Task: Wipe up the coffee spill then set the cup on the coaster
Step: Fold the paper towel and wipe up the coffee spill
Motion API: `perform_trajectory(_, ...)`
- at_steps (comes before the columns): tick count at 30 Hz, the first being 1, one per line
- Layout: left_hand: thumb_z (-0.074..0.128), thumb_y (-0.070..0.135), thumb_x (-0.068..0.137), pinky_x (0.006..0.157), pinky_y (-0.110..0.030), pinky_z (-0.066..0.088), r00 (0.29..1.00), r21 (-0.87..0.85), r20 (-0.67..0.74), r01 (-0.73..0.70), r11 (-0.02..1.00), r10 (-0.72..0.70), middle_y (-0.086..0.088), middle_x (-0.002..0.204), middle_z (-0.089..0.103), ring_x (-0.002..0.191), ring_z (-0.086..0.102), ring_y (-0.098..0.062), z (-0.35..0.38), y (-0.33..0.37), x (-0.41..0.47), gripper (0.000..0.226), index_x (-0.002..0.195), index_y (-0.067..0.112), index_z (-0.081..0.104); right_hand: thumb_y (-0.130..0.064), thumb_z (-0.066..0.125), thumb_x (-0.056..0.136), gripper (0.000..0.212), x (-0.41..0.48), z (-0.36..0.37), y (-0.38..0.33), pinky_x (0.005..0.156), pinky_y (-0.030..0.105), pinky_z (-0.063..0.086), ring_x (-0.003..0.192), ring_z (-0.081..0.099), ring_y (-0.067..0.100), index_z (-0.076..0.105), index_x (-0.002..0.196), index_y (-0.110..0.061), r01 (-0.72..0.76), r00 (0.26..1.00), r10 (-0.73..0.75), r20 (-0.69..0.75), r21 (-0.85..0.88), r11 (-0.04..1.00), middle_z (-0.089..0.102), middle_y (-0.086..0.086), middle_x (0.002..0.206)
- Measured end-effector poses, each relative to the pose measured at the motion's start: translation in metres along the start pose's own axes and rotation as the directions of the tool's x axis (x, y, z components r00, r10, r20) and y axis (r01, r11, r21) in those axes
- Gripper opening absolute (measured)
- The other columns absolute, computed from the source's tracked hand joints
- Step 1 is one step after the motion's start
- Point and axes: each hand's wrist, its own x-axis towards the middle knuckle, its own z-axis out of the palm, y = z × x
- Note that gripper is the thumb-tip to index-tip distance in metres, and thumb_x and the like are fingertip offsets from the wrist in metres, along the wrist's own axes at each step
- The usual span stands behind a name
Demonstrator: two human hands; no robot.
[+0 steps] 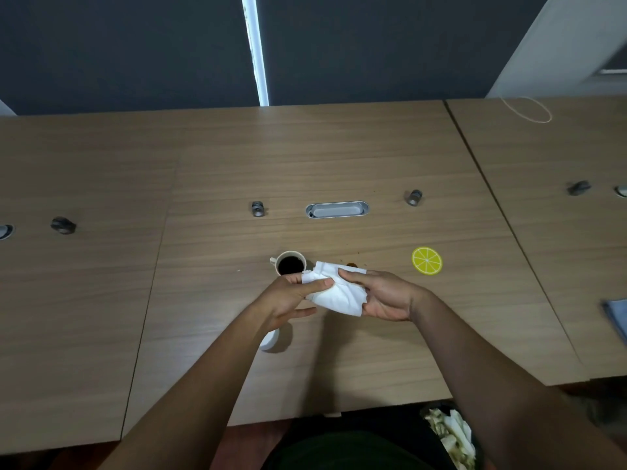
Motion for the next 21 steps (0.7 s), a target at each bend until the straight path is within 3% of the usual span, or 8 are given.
perform_trajectory(5, 0.087, 0.024, 0.092, 0.106, -0.046, 0.062, 0.98, -0.093, -0.194, -0.066, 0.993, 0.047, -0.012, 0.131, 0.081, 0.124, 0.076, -0.026, 0.007, 0.004, 0.016, 0.025, 0.115, 0.015, 0.083, -0.029, 0.088, 0.091, 0.066, -0.001, -0.027, -0.014, 0.109, 0.051, 0.064, 0.121, 0.076, 0.033, 0.067, 0.147, -0.002, 0.092, 0.981, -0.088, -0.174, 0.016, 0.996, 0.071, 0.019, 0.141)
perform_trajectory(9, 0.086, 0.026, 0.093, 0.092, -0.038, 0.066, 0.964, -0.064, -0.25, -0.107, 0.992, 0.088, -0.011, 0.132, 0.081, 0.125, 0.076, -0.029, -0.009, 0.011, 0.031, 0.038, 0.128, 0.012, 0.078, -0.029, 0.073, 0.107, 0.045, -0.011, -0.058, -0.023, 0.12, 0.047, 0.056, 0.134, 0.075, 0.028, 0.069, 0.147, -0.009, 0.164, 0.916, -0.152, -0.371, 0.001, 0.986, 0.077, 0.015, 0.145)
perform_trajectory(14, 0.077, 0.026, 0.101, 0.097, -0.038, 0.064, 0.99, -0.059, -0.128, -0.072, 0.996, 0.064, -0.009, 0.131, 0.079, 0.118, 0.075, -0.025, 0.003, 0.02, 0.05, 0.027, 0.126, 0.015, 0.077, -0.038, 0.075, 0.105, 0.047, -0.003, -0.05, -0.022, 0.124, 0.042, 0.049, 0.13, 0.074, 0.014, 0.072, 0.146, -0.018, 0.107, 0.935, -0.131, -0.331, -0.089, 0.99, 0.078, 0.005, 0.145)
perform_trajectory(17, 0.079, 0.03, 0.099, 0.096, -0.036, 0.064, 0.996, -0.014, -0.073, -0.058, 0.998, 0.057, -0.005, 0.127, 0.082, 0.117, 0.077, -0.021, 0.017, 0.017, 0.064, 0.035, 0.13, 0.013, 0.077, -0.033, 0.077, 0.105, 0.041, 0.016, -0.042, -0.014, 0.119, 0.043, 0.052, 0.13, 0.075, 0.02, 0.075, 0.143, -0.021, 0.097, 0.954, -0.119, -0.275, -0.092, 0.991, 0.08, 0.005, 0.143)
perform_trajectory(21, 0.08, 0.037, 0.098, 0.086, -0.031, 0.061, 0.987, 0.125, -0.141, -0.063, 0.99, 0.081, -0.005, 0.116, 0.085, 0.096, 0.081, -0.015, 0.021, 0.011, 0.081, 0.033, 0.121, 0.013, 0.08, -0.021, 0.072, 0.109, 0.024, 0.042, -0.048, -0.006, 0.114, 0.051, 0.057, 0.131, 0.075, 0.032, 0.08, 0.131, -0.016, 0.167, 0.905, -0.2, -0.377, -0.118, 0.979, 0.083, 0.011, 0.132)
